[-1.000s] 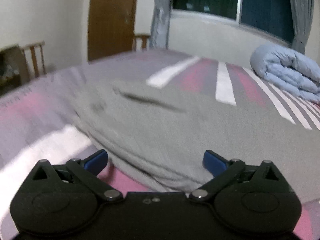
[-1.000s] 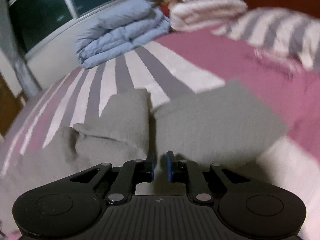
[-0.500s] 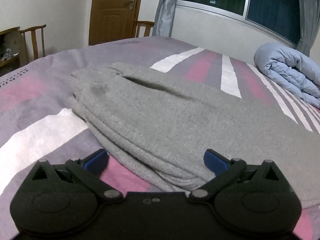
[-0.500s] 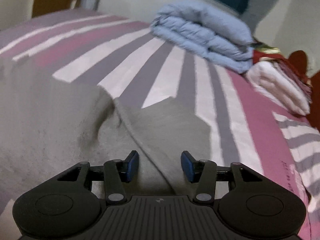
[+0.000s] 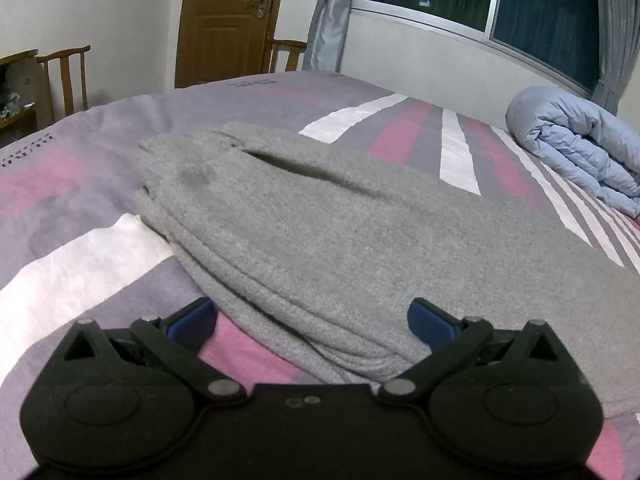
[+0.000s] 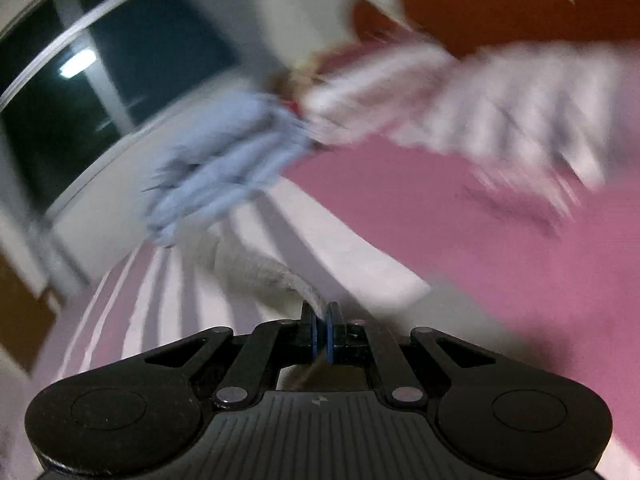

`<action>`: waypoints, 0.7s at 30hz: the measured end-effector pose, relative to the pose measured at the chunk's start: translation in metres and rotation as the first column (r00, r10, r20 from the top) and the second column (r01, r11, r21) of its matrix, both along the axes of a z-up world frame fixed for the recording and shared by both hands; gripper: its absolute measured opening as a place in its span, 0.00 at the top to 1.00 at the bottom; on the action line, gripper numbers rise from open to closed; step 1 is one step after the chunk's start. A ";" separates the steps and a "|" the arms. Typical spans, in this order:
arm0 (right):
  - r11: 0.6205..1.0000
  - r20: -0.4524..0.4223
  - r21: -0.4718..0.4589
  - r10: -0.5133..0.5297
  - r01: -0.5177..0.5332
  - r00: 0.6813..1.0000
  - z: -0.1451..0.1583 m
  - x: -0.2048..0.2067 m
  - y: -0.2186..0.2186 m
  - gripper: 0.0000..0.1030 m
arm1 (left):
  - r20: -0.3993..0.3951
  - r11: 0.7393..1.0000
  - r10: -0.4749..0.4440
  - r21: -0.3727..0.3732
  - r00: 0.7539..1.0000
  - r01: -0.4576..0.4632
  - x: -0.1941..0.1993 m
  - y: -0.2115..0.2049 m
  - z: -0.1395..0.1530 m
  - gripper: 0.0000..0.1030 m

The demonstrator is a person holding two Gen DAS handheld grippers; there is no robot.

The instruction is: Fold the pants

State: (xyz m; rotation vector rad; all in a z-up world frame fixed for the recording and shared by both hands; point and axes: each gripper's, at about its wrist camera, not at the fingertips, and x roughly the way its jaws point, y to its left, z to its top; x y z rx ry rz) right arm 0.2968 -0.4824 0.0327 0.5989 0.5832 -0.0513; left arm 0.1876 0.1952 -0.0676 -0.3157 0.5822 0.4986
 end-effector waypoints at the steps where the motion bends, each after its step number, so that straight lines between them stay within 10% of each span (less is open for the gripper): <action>1: 0.999 -0.041 0.027 -0.018 0.019 0.999 -0.015 -0.001 -0.010 0.95 | 0.001 1.000 -0.001 -0.001 1.000 0.001 0.000 0.000 0.000 0.05; 6: 0.977 -0.166 0.211 -0.002 0.037 0.986 -0.076 0.003 -0.040 0.95 | 0.005 1.000 -0.003 -0.007 1.000 0.003 -0.002 0.000 0.000 0.05; 16: 0.886 -0.157 0.416 -0.154 0.207 0.976 -0.091 -0.009 -0.085 0.86 | 0.003 1.000 -0.002 -0.007 1.000 0.002 -0.002 -0.001 -0.001 0.05; 21: 0.921 -0.068 0.364 -0.126 0.142 0.990 -0.064 -0.024 -0.093 0.95 | 0.004 1.000 -0.001 -0.008 1.000 0.001 -0.002 -0.001 -0.001 0.05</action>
